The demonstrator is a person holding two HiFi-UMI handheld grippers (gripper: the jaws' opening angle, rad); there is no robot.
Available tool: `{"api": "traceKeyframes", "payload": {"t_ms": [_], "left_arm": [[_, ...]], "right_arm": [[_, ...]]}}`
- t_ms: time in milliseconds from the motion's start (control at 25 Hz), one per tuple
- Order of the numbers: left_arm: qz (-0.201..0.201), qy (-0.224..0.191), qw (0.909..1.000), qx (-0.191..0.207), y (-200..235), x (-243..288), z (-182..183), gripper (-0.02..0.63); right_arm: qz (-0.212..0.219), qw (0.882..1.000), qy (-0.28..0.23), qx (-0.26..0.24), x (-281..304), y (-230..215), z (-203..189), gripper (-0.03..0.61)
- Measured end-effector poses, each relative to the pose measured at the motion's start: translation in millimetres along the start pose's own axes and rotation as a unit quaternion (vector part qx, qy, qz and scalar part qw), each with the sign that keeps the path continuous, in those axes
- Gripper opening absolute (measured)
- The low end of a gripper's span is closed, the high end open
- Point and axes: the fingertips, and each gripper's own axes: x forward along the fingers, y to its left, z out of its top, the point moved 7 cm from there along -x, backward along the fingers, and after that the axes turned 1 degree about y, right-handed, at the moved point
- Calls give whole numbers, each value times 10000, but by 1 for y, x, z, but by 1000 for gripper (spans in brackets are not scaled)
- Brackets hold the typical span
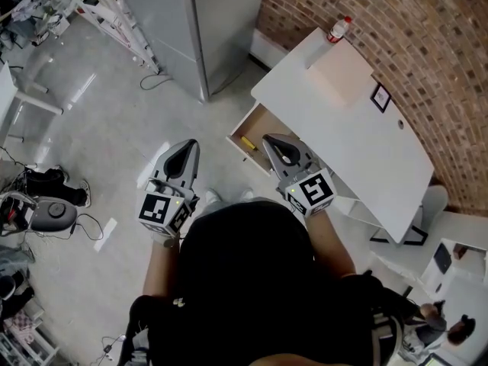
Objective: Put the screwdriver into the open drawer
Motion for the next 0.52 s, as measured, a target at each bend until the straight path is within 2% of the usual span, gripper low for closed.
{"api": "traceKeyframes", "payload": {"t_ms": [520], "left_arm": [[-9, 22, 10000, -74, -1, -5, -1, 3]], "right_arm": [[50, 9999, 99, 15, 0, 7, -3, 11]]}}
